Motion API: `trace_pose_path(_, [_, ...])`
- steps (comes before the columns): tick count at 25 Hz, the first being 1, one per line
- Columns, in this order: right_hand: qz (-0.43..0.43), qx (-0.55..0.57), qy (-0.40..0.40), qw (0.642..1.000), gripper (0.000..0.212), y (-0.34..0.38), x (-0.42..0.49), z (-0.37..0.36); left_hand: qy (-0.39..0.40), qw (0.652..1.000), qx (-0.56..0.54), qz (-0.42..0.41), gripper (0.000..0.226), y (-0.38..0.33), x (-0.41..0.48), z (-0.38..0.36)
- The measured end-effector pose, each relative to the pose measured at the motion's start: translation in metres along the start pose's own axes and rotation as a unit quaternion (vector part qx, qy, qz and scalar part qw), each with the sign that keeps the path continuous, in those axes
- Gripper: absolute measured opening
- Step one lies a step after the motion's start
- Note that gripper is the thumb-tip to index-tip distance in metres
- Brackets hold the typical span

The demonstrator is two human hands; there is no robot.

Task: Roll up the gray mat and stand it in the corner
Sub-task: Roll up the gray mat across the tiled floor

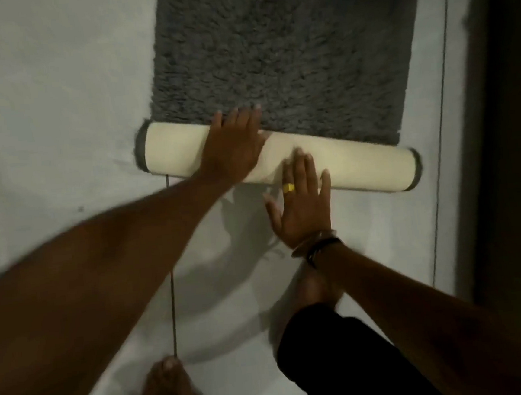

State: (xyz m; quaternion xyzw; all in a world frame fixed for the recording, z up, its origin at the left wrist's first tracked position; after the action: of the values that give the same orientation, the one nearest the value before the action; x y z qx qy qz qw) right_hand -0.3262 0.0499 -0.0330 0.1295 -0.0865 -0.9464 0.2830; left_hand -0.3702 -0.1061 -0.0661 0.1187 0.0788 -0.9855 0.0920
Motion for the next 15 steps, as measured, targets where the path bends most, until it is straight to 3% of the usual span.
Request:
trace_pose_path(2, [0.02,0.004,-0.008,1.0,0.083,-0.007,0.056,-0.009,-0.047,0.999,0.012,0.013,0.065,0.013,0.035,0.027])
trace_pose_path(5, [-0.015,-0.053,0.014,0.998,0.087,-0.036,0.149,0.008,-0.101,0.995,-0.009,-0.001,0.058,-0.001,0.052,0.05])
trace_pose_path(8, [-0.03,-0.019,0.069,0.997,0.079,-0.043,0.232,0.053,-0.006,0.999,-0.033,-0.039,0.065,-0.022,0.024,0.044])
trace_pose_path(10, [0.049,-0.003,0.029,0.998,0.074,-0.022,0.263,0.097,0.062,0.993,-0.026,-0.099,0.072,-0.01,0.028,0.041])
trace_pose_path(12, [0.148,0.032,-0.024,0.988,0.075,-0.004,0.259,0.133,0.047,0.991,-0.025,-0.127,0.071,0.005,0.07,0.047])
trace_pose_path(15, [0.143,0.079,0.053,0.985,0.079,0.005,0.231,0.137,0.04,0.993,0.041,-0.099,0.071,0.027,0.162,0.082])
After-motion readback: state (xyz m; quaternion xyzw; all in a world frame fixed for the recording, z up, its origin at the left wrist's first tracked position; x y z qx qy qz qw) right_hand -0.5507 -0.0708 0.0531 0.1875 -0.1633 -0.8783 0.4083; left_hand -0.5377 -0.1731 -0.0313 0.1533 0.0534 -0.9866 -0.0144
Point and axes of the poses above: each hand's wrist, its own x-axis towards the middle knuckle, its own z-axis out of the back of the hand, y = z × x, the point moved 7 cm from there along x, towards the middle knuckle, and after that the axes turned 2 degrees about -y, right-handed, at the moved point
